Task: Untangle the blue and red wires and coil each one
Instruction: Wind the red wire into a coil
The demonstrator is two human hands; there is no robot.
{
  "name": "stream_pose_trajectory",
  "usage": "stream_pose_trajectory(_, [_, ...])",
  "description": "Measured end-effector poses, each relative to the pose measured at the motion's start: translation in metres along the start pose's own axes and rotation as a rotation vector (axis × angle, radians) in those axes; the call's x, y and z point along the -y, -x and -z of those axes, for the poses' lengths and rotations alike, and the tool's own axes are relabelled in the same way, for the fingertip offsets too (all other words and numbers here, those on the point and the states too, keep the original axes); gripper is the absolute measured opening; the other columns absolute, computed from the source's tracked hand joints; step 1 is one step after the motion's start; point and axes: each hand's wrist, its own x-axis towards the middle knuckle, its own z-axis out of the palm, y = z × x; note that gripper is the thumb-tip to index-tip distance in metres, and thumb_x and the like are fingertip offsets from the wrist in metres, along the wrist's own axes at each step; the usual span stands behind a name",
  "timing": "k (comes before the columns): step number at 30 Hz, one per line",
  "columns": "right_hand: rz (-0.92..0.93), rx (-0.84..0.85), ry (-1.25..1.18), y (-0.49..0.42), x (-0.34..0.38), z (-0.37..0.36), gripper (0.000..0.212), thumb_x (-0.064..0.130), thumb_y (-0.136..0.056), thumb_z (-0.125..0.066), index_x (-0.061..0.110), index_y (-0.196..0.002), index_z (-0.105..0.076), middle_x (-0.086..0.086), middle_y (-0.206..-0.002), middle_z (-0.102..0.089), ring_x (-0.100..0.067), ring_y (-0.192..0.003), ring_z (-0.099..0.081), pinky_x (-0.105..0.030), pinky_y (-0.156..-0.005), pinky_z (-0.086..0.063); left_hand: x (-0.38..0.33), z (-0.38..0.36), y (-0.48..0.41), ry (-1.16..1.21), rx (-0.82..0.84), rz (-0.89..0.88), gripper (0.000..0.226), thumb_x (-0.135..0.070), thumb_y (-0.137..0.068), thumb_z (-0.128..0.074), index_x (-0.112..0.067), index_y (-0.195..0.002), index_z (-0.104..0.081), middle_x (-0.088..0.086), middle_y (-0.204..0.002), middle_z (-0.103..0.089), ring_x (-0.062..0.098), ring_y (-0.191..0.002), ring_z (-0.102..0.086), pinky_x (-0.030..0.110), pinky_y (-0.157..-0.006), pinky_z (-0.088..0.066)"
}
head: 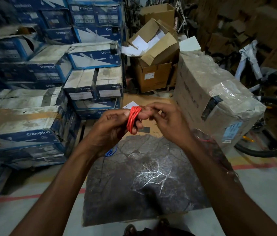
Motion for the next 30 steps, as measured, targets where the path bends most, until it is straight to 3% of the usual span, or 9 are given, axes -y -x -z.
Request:
stream_pose_trajectory(5, [-0.076, 0.081, -0.046, 0.038, -0.001, -0.038, 0.034, 0.054, -0.103, -0.048, 0.032, -0.108, -0.074, 0.011, -0.070, -0.070, -0.004, -0.060, -0.064, -0.033, -0.058, -0.052, 0.005, -0.004, -0.008, 0.120, -0.092, -0.002, 0.038, -0.012, -0.103, -0.037, 0.008, -0.117, -0.065, 0.010, -0.107, -0.073, 0.011, -0.080, -0.061, 0.017, -0.072, -0.053])
stream_pose_trajectory(9, [-0.128, 0.117, -0.089, 0.064, 0.001, -0.054, 0.036, 0.052, -0.106, -0.047, 0.029, -0.102, -0.074, 0.009, -0.066, -0.068, -0.005, -0.060, -0.063, -0.033, -0.060, -0.052, 0.016, -0.006, -0.014, 0.174, -0.174, 0.007, 0.038, -0.015, -0.102, -0.039, 0.011, -0.122, -0.058, 0.016, -0.125, -0.068, 0.010, -0.092, -0.069, 0.016, -0.074, -0.055])
stream_pose_trajectory(13, [-0.141, 0.168, -0.046, 0.085, 0.007, -0.059, 0.036, 0.056, -0.106, -0.043, 0.035, -0.105, -0.072, 0.005, -0.063, -0.062, -0.007, -0.058, -0.061, -0.039, -0.061, -0.055, 0.026, 0.000, -0.023, 0.275, -0.274, -0.018, 0.036, -0.017, -0.101, -0.044, 0.008, -0.124, -0.056, 0.018, -0.129, -0.066, 0.016, -0.102, -0.070, 0.019, -0.078, -0.057])
stream_pose_trajectory(15, [-0.127, 0.189, 0.025, 0.094, 0.013, -0.057, 0.039, 0.058, -0.106, -0.040, 0.034, -0.106, -0.070, 0.002, -0.061, -0.058, -0.010, -0.056, -0.057, -0.038, -0.060, -0.052, 0.033, 0.006, -0.028, 0.145, -0.329, -0.021, 0.036, -0.017, -0.102, -0.045, 0.006, -0.126, -0.058, 0.015, -0.130, -0.066, 0.018, -0.109, -0.069, 0.022, -0.082, -0.056])
stream_pose_trajectory(18, [-0.079, 0.231, 0.194, 0.104, 0.028, -0.049, 0.046, 0.060, -0.105, -0.031, 0.029, -0.101, -0.065, 0.002, -0.069, -0.063, -0.012, -0.065, -0.061, -0.040, -0.067, -0.053, 0.044, 0.011, -0.030, -0.235, -0.377, -0.032, 0.031, -0.018, -0.103, -0.049, 0.000, -0.122, -0.065, 0.008, -0.127, -0.069, 0.020, -0.114, -0.068, 0.030, -0.087, -0.056])
stream_pose_trajectory(21, [-0.011, 0.207, 0.254, 0.109, 0.045, -0.032, 0.037, 0.053, -0.106, -0.030, 0.029, -0.103, -0.058, 0.005, -0.073, -0.062, -0.017, -0.068, -0.062, -0.041, -0.067, -0.052, 0.048, 0.018, -0.028, -0.466, -0.367, -0.046, 0.030, -0.017, -0.102, -0.053, 0.005, -0.115, -0.069, 0.007, -0.119, -0.073, 0.018, -0.113, -0.068, 0.035, -0.090, -0.057])
stream_pose_trajectory(24, [0.042, 0.151, 0.246, 0.099, 0.058, -0.007, 0.026, 0.045, -0.107, -0.034, 0.031, -0.103, -0.056, 0.012, -0.075, -0.057, -0.012, -0.067, -0.058, -0.040, -0.064, -0.052, 0.046, 0.018, -0.022, -0.566, -0.273, -0.038, 0.027, -0.012, -0.102, -0.053, 0.005, -0.116, -0.069, 0.007, -0.115, -0.074, 0.016, -0.112, -0.069, 0.029, -0.085, -0.056])
stream_pose_trajectory(27, [0.089, 0.044, 0.267, 0.076, 0.059, 0.015, 0.022, 0.042, -0.108, -0.041, 0.033, -0.104, -0.060, 0.016, -0.081, -0.059, -0.005, -0.069, -0.055, -0.039, -0.062, -0.052, 0.040, 0.012, -0.012, -0.658, -0.160, -0.039, 0.023, -0.007, -0.101, -0.054, 0.001, -0.112, -0.073, -0.006, -0.103, -0.075, 0.003, -0.098, -0.071, 0.016, -0.078, -0.053])
stream_pose_trajectory(30, [0.112, -0.046, 0.288, 0.048, 0.052, 0.031, 0.020, 0.041, -0.106, -0.048, 0.033, -0.105, -0.067, 0.016, -0.094, -0.068, -0.004, -0.079, -0.060, -0.040, -0.069, -0.054, 0.032, 0.011, -0.004, -0.643, -0.037, -0.003, 0.025, -0.009, -0.101, -0.053, 0.000, -0.112, -0.072, 0.000, -0.103, -0.077, 0.014, -0.094, -0.072, 0.021, -0.074, -0.054])
